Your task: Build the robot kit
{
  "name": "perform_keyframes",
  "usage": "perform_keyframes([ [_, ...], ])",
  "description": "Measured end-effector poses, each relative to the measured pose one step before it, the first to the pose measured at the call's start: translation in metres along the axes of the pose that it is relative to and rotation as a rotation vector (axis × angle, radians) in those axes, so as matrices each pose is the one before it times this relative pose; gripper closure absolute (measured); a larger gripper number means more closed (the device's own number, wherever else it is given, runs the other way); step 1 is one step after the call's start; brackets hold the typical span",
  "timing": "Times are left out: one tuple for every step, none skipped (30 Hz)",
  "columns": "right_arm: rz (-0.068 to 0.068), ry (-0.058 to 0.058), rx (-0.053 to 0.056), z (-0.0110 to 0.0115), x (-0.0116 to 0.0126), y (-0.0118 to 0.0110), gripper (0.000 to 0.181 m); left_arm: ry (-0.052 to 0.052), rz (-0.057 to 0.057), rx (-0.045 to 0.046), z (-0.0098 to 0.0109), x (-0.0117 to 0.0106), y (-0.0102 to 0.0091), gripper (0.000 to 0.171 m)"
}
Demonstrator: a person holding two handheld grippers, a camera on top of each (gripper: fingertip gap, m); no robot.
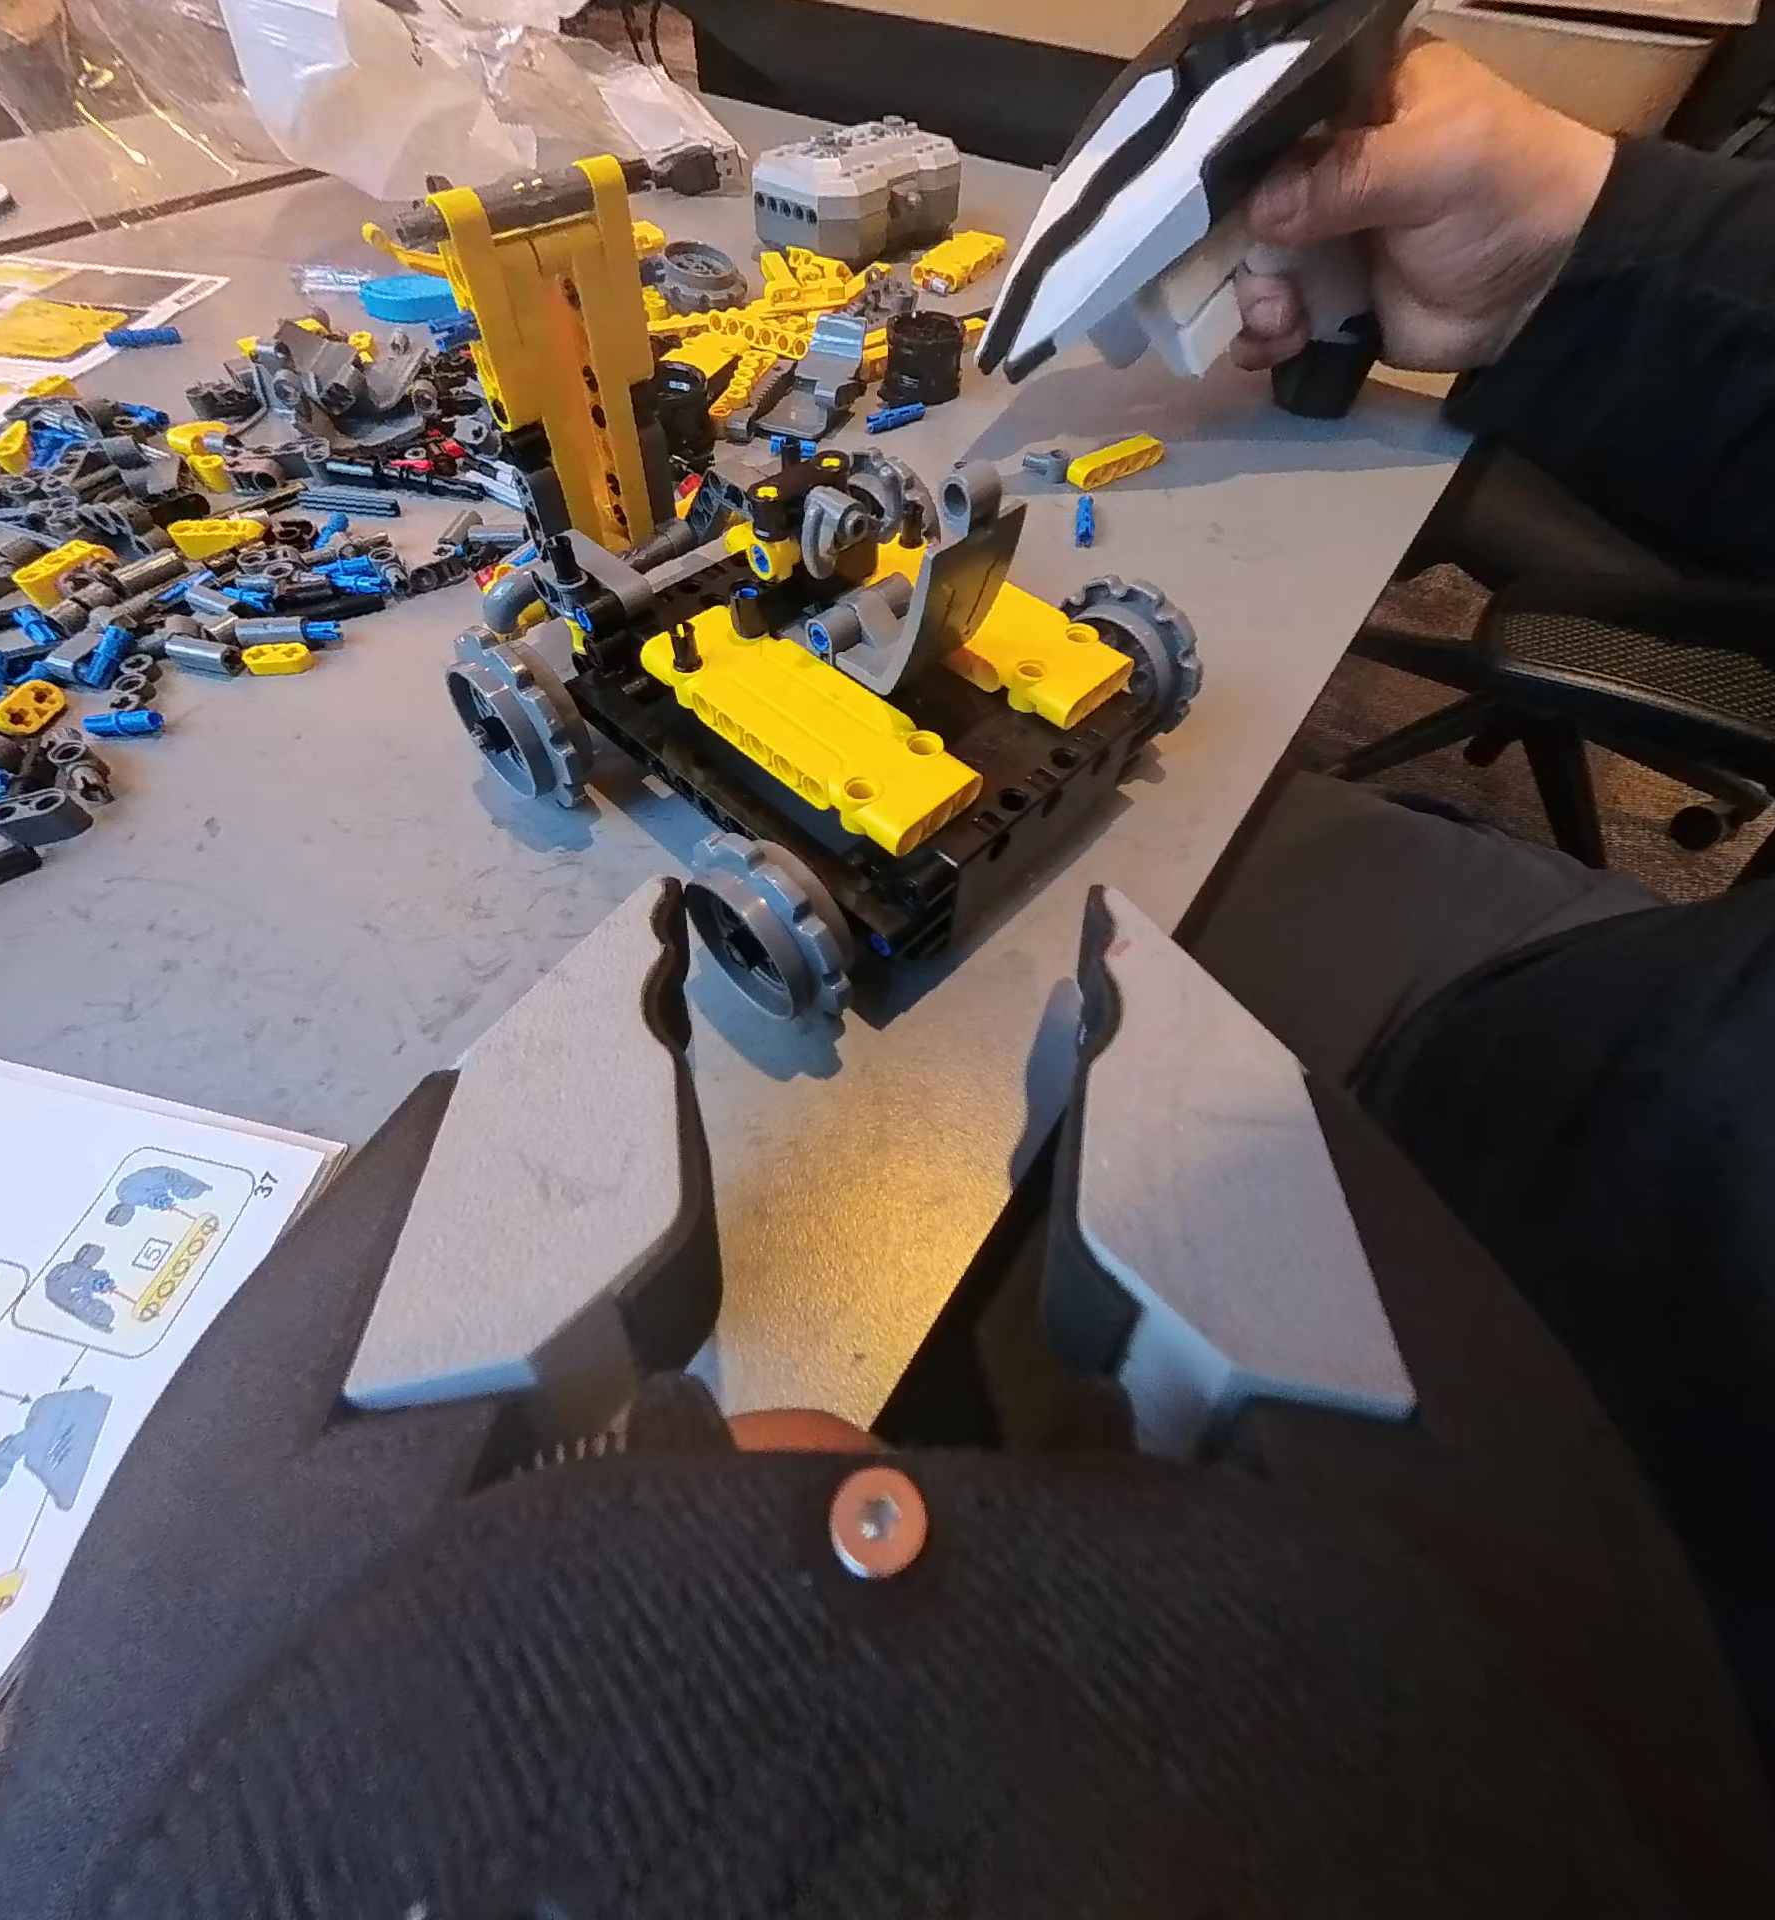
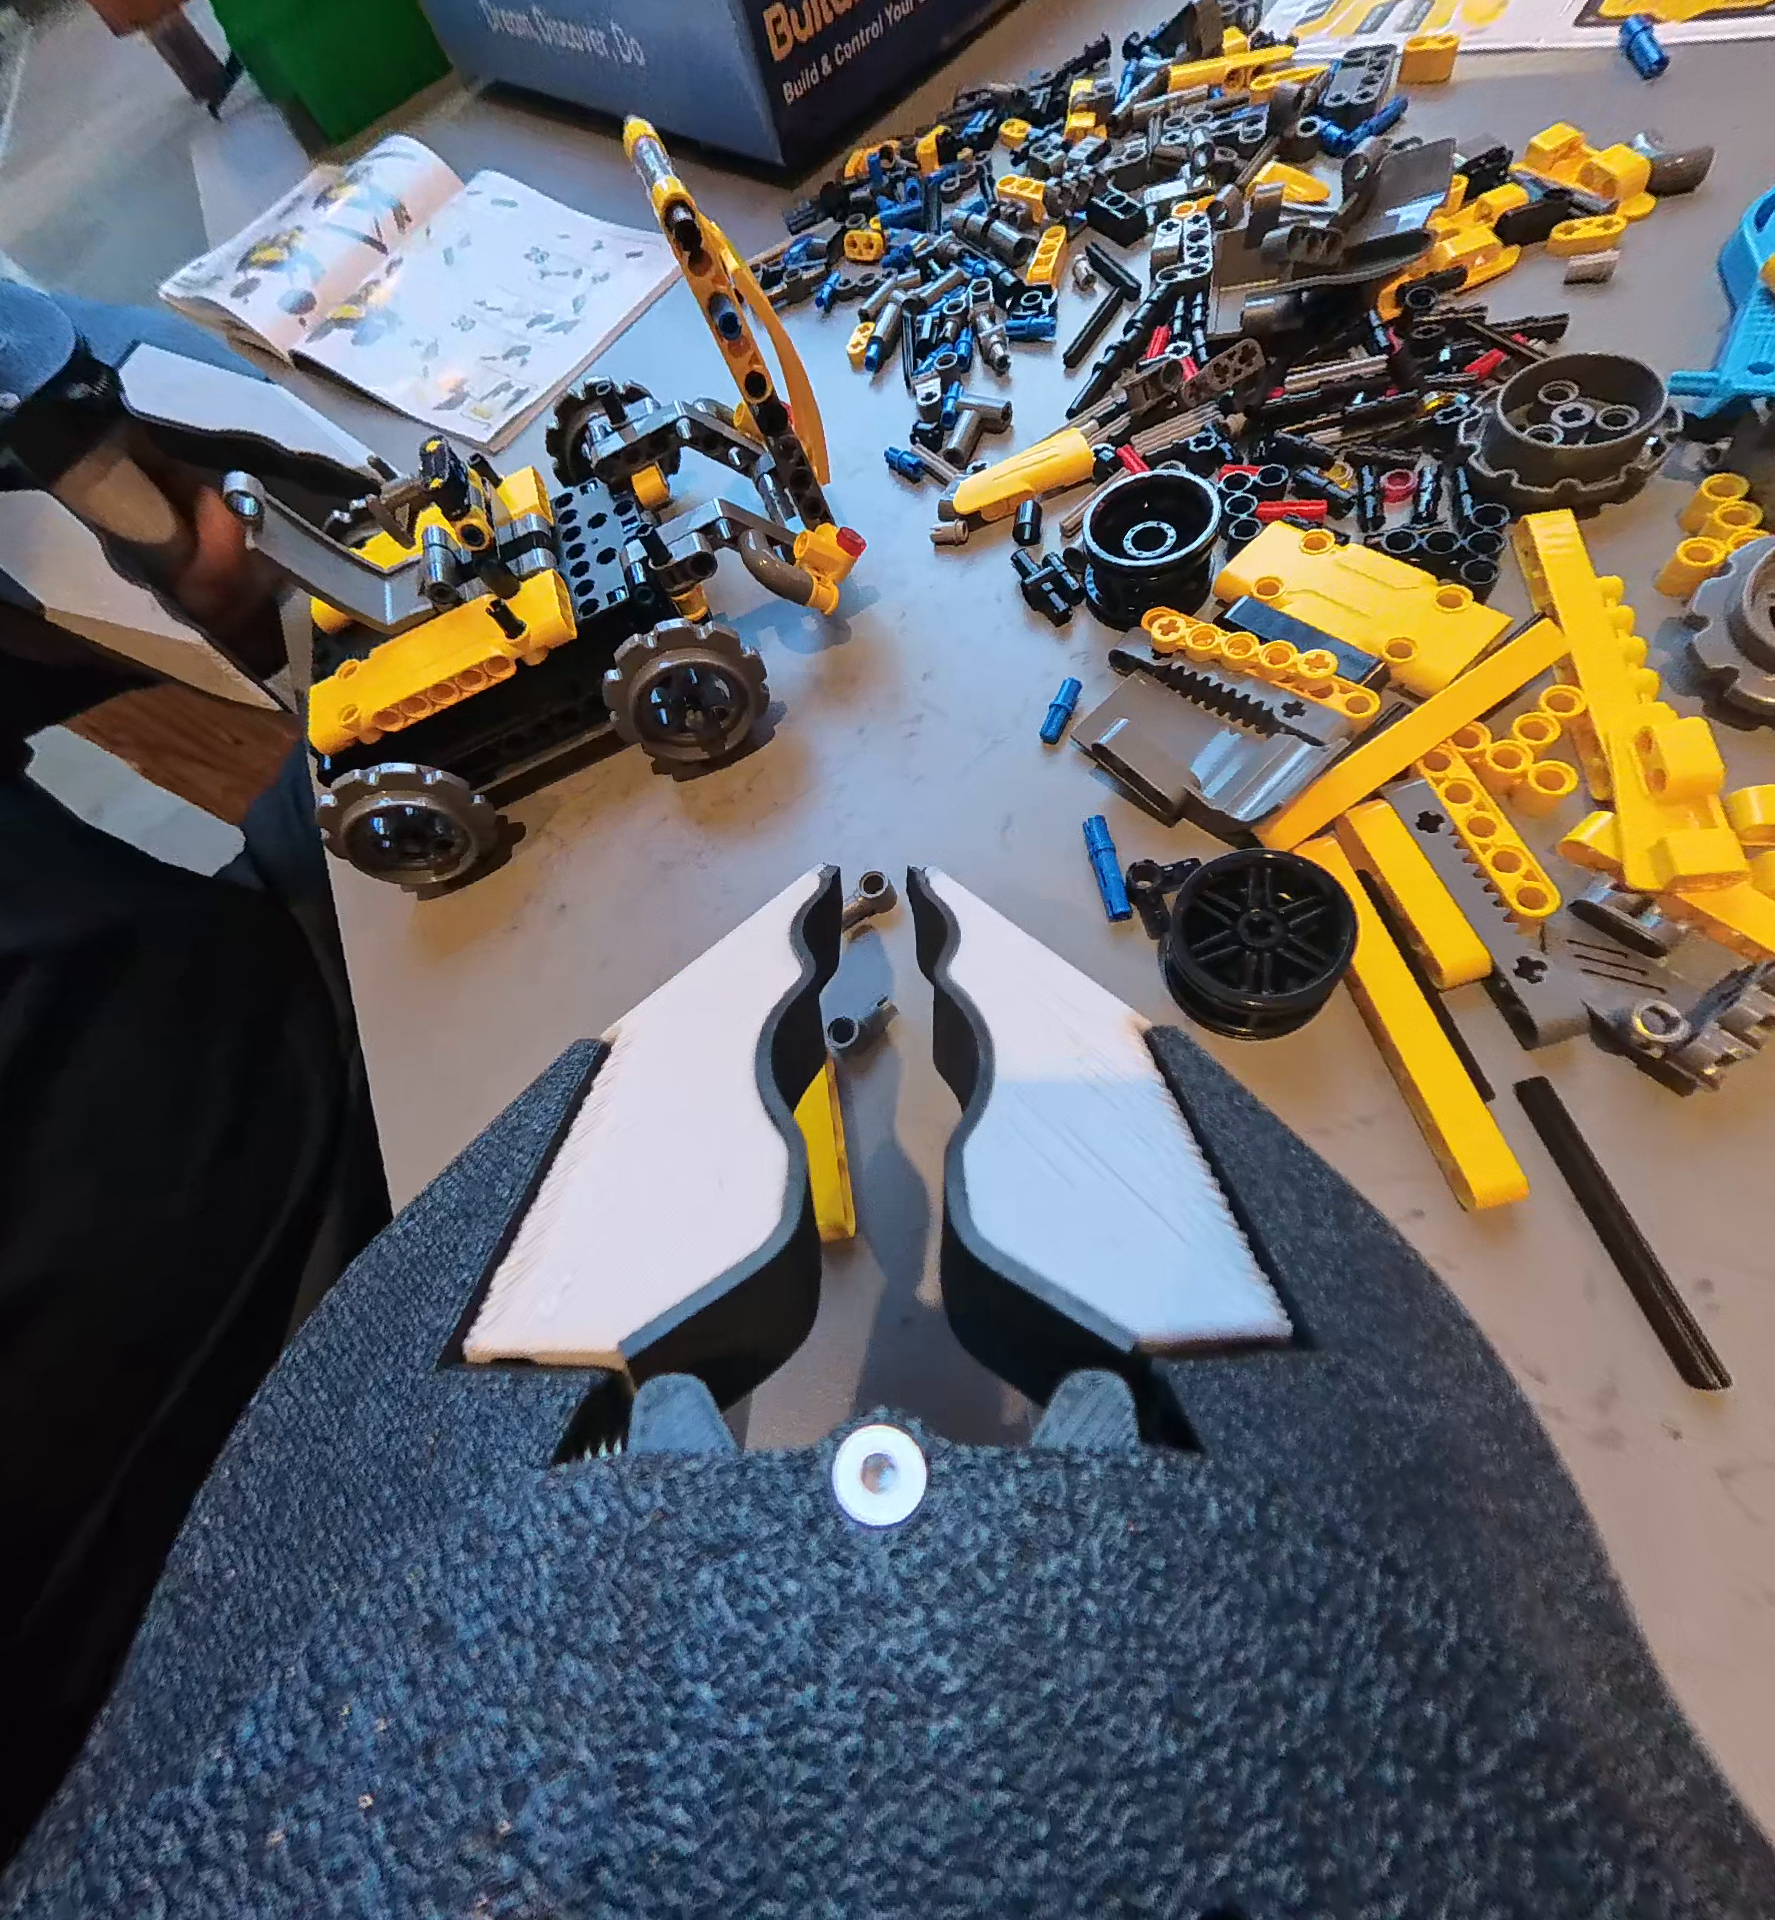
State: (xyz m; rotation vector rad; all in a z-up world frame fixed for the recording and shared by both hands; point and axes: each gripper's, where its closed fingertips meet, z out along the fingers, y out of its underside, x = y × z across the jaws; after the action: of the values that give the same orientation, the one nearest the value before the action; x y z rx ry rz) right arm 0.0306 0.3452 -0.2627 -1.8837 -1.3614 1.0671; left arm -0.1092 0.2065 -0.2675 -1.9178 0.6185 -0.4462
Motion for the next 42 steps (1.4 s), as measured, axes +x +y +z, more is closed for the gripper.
perform_keyframes([
  [0.0016,-0.0006,0.0007,-0.00004,0.00001,-0.00011,0.169,0.0005,-0.0004,0.00031,-0.00003,0.00002,-0.00002,0.099],
  [0.0003,0.0000,-0.0006,0.00001,0.00009,0.00013,0.169,0.0005,-0.0004,0.00031,-0.00011,0.00008,0.00001,0.099],
  [0.0002,0.0006,-0.0018,0.00018,0.00005,0.00019,0.169,0.0006,-0.0005,0.00045,-0.00012,-0.00004,-0.00011,0.099],
  [0.0009,0.0008,-0.0026,0.00032,0.00026,0.00034,0.169,0.0005,-0.0003,0.00067,-0.00021,0.00006,0.00002,0.099],
  [0.0019,0.0006,-0.0021,0.00030,0.00022,0.00016,0.169,0.0006,-0.0002,0.00059,-0.00009,0.00008,-0.00003,0.099],
  [0.0026,0.0012,-0.0008,0.00013,0.00040,0.00009,0.169,0.0008,-0.0008,0.00054,-0.00019,0.00006,-0.00009,0.099],
  [0.0031,0.0034,0.0019,-0.00026,0.00068,-0.00028,0.169,0.0007,-0.0010,0.00039,-0.00001,-0.00006,-0.00005,0.099],
  [0.0033,0.0064,0.0053,-0.00050,0.00105,-0.00056,0.170,0.0003,-0.0011,0.00039,0.00000,-0.00001,-0.00016,0.099],
  [0.0027,0.0067,0.0078,-0.00083,0.00113,-0.00096,0.171,0.0001,-0.0016,0.00068,0.00001,-0.00009,-0.00009,0.099],
  [0.0020,0.0039,0.0089,-0.00089,0.00060,-0.00110,0.172,0.0001,-0.0018,0.00019,0.00006,-0.00005,-0.00017,0.099],
  [0.0040,0.0037,0.0082,-0.00091,0.00090,-0.00094,0.173,-0.0001,-0.0012,0.00004,0.00009,-0.00012,-0.00005,0.100],
  [0.0083,0.0056,0.0052,-0.00046,0.00153,-0.00066,0.173,-0.0005,-0.0005,-0.00010,-0.00001,-0.00003,0.00001,0.100],
  [0.0081,0.0015,0.0004,-0.00012,0.00102,-0.00007,0.173,-0.0008,0.0004,-0.00019,-0.00009,-0.00007,0.00006,0.100],
  [0.0034,-0.0039,-0.0053,0.00056,-0.00010,0.00067,0.172,-0.0010,0.0013,-0.00072,-0.00001,-0.00001,0.00009,0.100],
  [-0.0001,-0.0042,-0.0093,0.00094,-0.00053,0.00103,0.171,-0.0013,0.0018,-0.00075,-0.00003,0.00005,0.00011,0.100],
  [0.0010,-0.0001,-0.0096,0.00094,0.00014,0.00123,0.171,-0.0013,0.0018,-0.00064,0.00005,-0.00001,0.00006,0.100],
  [0.0018,0.0014,-0.0077,0.00080,0.00037,0.00085,0.169,-0.0009,0.0010,-0.00041,0.00005,0.00002,0.00014,0.100],
  [0.0006,0.0009,-0.0054,0.00059,0.00011,0.00061,0.169,-0.0001,0.0004,0.00010,-0.00007,0.00001,0.00002,0.100],
  [0.0000,0.0008,-0.0054,0.00051,0.00016,0.00064,0.169,0.0002,0.0000,0.00017,-0.00003,0.00004,-0.00012,0.100],
  [0.0000,0.0019,-0.0101,0.00115,0.00025,0.00117,0.168,0.0001,-0.0003,0.00033,0.00004,-0.00010,-0.00006,0.100],
  [-0.0016,0.0019,-0.0172,0.00202,-0.00002,0.00183,0.168,0.0002,-0.0005,0.00041,-0.00003,-0.00001,-0.00004,0.100],
  [-0.0064,-0.0024,-0.0195,0.00284,-0.00089,0.00162,0.169,0.0005,-0.0004,0.00034,-0.00003,0.00001,-0.00003,0.100],
  [-0.0112,-0.0047,-0.0169,0.00343,-0.00188,0.00072,0.169,0.0001,-0.0001,0.00028,0.00002,0.00002,-0.00004,0.100],
  [-0.0133,-0.0089,-0.0119,0.00363,-0.00260,-0.00037,0.167,0.0003,-0.0001,0.00011,-0.00005,-0.00003,0.00001,0.100],
  [-0.0094,-0.0139,-0.0047,0.00348,-0.00297,-0.00168,0.165,0.0005,0.0002,0.00005,0.00000,0.00005,-0.00001,0.100],
  [-0.0019,-0.0156,-0.0008,0.00300,-0.00248,-0.00210,0.164,0.0002,0.0007,0.00003,-0.00001,0.00012,0.00001,0.100],
  [0.0043,-0.0129,-0.0045,0.00255,-0.00109,-0.00118,0.164,0.0001,0.0008,-0.00012,-0.00008,0.00001,0.00005,0.100],
  [0.0070,-0.0099,-0.0118,0.00228,-0.00010,0.00039,0.164,0.0000,0.0009,-0.00015,-0.00003,0.00007,0.00003,0.100],
  [0.0067,-0.0072,-0.0171,0.00220,0.00024,0.00138,0.164,-0.0003,0.0008,-0.00002,0.00002,0.00003,0.00011,0.100],
  [0.0033,-0.0039,-0.0203,0.00216,0.00014,0.00207,0.165,0.0000,0.0006,0.00021,-0.00006,0.00001,0.00000,0.100],
  [-0.0020,0.0013,-0.0210,0.00207,0.00011,0.00247,0.165,0.0003,-0.0005,0.00027,-0.00004,0.00000,-0.00002,0.100],
  [-0.0068,0.0056,-0.0162,0.00166,0.00013,0.00181,0.166,0.0007,-0.0016,0.00034,0.00006,-0.00007,-0.00007,0.100],
  [-0.0091,0.0067,-0.0068,0.00068,-0.00025,0.00082,0.170,0.0010,-0.0022,0.00091,0.00007,-0.00012,-0.00026,0.100],
  [-0.0062,0.0060,-0.0014,0.00004,-0.00004,0.00033,0.171,0.0012,-0.0023,0.00088,-0.00002,-0.00011,-0.00011,0.100],
  [-0.0023,0.0024,-0.0007,-0.00028,-0.00016,0.00043,0.172,0.0010,-0.0010,0.00060,-0.00007,0.00004,-0.00004,0.100],
  [0.0006,-0.0011,-0.0012,-0.00020,-0.00065,0.00075,0.173,0.0001,0.0011,0.00014,-0.00013,0.00006,0.00005,0.100],
  [0.0020,-0.0036,-0.0019,-0.00042,-0.00089,0.00091,0.174,0.0000,0.0017,-0.00008,0.00000,0.00016,0.00013,0.100],
  [0.0017,-0.0049,-0.0018,-0.00046,-0.00137,0.00122,0.175,0.0001,0.0016,-0.00003,-0.00002,0.00005,0.00002,0.100],
  [0.0014,-0.0038,-0.0011,-0.00067,-0.00131,0.00114,0.175,0.0001,0.0011,0.00020,-0.00009,0.00005,0.00013,0.100],
  [0.0017,-0.0020,-0.0004,-0.00081,-0.00134,0.00133,0.175,0.0006,0.0000,0.00075,-0.00013,-0.00001,-0.00003,0.100],
  [0.0014,-0.0022,-0.0003,-0.00086,-0.00152,0.00145,0.175,0.0012,-0.0011,0.00087,-0.00011,0.00001,-0.00006,0.100],
  [0.0007,-0.0026,-0.0005,-0.00084,-0.00182,0.00158,0.175,0.0013,-0.0011,0.00069,-0.00007,0.00010,-0.00005,0.100],
])
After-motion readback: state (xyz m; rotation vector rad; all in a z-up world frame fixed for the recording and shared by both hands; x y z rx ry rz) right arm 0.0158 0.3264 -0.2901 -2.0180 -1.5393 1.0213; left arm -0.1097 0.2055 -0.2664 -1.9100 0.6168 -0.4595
